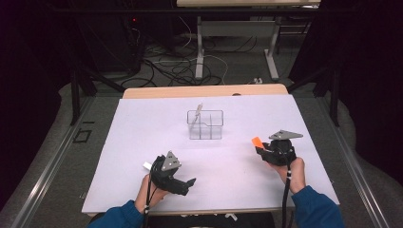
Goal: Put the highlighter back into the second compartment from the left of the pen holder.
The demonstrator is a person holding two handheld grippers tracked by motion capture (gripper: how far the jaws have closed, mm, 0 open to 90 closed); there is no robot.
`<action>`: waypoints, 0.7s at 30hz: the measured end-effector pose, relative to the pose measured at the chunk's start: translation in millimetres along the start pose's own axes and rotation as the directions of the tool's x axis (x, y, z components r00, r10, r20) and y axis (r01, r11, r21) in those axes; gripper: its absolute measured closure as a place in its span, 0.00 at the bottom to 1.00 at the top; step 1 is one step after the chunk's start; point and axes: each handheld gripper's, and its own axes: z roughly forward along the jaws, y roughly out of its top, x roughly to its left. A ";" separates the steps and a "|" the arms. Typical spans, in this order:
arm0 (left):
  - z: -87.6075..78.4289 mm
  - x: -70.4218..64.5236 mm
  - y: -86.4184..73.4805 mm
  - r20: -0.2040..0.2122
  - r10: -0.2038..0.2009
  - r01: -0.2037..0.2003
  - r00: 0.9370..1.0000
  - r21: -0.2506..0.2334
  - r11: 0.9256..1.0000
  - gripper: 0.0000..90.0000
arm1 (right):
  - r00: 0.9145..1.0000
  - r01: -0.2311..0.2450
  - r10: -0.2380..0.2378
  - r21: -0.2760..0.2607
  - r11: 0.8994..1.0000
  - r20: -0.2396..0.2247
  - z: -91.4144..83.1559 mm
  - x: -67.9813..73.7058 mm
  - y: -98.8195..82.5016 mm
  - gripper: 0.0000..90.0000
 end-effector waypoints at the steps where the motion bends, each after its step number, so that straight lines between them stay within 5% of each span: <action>1: 0.1 -0.2 -0.1 0.003 -0.003 0.003 1.000 -0.001 1.000 0.01 | 1.000 -0.001 0.001 -0.004 1.000 -0.003 1.4 1.2 1.2 0.72; 21: 0.8 -1.0 -0.2 0.004 0.001 -0.001 1.000 0.003 1.000 0.01 | 0.998 0.048 -0.049 -0.040 0.998 -0.042 20.0 17.0 21.3 0.72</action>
